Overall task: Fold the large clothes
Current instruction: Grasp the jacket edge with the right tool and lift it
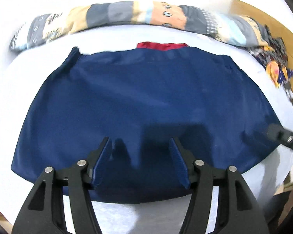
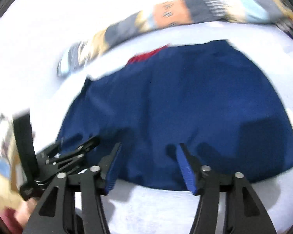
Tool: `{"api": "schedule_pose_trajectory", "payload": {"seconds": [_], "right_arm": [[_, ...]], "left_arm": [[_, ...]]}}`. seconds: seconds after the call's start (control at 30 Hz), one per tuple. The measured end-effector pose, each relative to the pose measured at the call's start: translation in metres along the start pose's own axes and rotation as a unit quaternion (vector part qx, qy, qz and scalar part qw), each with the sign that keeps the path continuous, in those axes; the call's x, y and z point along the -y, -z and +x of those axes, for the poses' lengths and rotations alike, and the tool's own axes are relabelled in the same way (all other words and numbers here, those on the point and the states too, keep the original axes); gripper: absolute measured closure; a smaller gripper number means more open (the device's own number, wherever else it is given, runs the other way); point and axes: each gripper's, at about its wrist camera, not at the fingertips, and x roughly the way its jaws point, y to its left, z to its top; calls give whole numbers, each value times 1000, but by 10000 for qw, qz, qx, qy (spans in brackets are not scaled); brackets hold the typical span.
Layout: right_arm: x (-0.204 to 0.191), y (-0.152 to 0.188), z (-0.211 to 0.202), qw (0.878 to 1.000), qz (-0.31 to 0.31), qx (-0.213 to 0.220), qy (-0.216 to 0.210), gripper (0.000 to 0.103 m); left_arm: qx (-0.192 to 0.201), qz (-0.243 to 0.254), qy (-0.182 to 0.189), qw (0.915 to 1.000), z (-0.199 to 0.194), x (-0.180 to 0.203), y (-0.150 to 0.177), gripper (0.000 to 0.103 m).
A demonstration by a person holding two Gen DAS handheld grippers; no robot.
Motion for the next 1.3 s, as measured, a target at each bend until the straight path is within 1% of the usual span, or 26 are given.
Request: {"api": "schedule_pose_trajectory", "payload": {"seconds": [0.07,0.13,0.23,0.27,0.3,0.33,0.4,0.47,0.5,0.57,0.63,0.7,0.77,0.9,0.97,1.13,1.17,1.23,1.27,1.3], "right_arm": [[33,-2,-10,9972,705,26,-252,41],[63,1,-22,9896,1339,132,-515,41],[82,11,-37,9805,1761,260,-827,41],[85,14,-39,9784,1814,275,-948,41],[88,16,-42,9771,1844,276,-1024,41],[93,20,-45,9756,1900,278,-1061,41],[101,31,-47,9739,2009,231,-1031,40],[111,42,-49,9707,2163,178,-1035,40],[118,46,-55,9695,2231,190,-995,40],[129,52,-56,9672,2367,201,-900,40],[137,55,-55,9661,2460,177,-756,40],[146,56,-62,9653,2520,267,-629,40],[152,53,-61,9619,2648,380,-566,39],[164,50,-43,9539,2962,311,-357,38],[170,50,-37,9502,3072,337,-390,38],[175,43,-26,9451,3165,671,-460,38],[175,42,-25,9432,3186,792,-505,38],[174,40,-20,9422,3176,878,-601,38],[172,39,-16,9433,3132,898,-632,38],[170,38,-13,9444,3093,916,-637,38]], "left_arm": [[-328,-167,9,9993,12,-8,3,42],[-537,-330,103,9980,19,-13,4,42],[-471,-144,-15,9988,18,-4,5,42],[-336,-130,25,9993,14,-1,3,42],[-84,-135,141,9998,6,2,1,42],[73,-122,206,9997,1,4,0,42],[244,-82,384,9989,-3,12,-2,42],[226,-66,568,9981,-1,20,-4,42],[187,-21,581,9981,2,25,-4,42],[112,148,549,9983,8,36,-3,42],[127,210,572,9981,9,40,-4,42],[137,198,555,9982,11,42,-4,42],[130,161,523,9984,15,40,-5,42],[148,119,430,9989,19,36,-4,42],[160,66,507,9986,21,35,-5,42],[106,18,661,9978,29,38,-6,42],[104,16,644,9979,32,40,-6,42],[69,73,500,9987,39,45,-5,41],[9,167,405,9990,44,49,-3,38],[-12,307,309,9990,47,53,-2,33]]}}
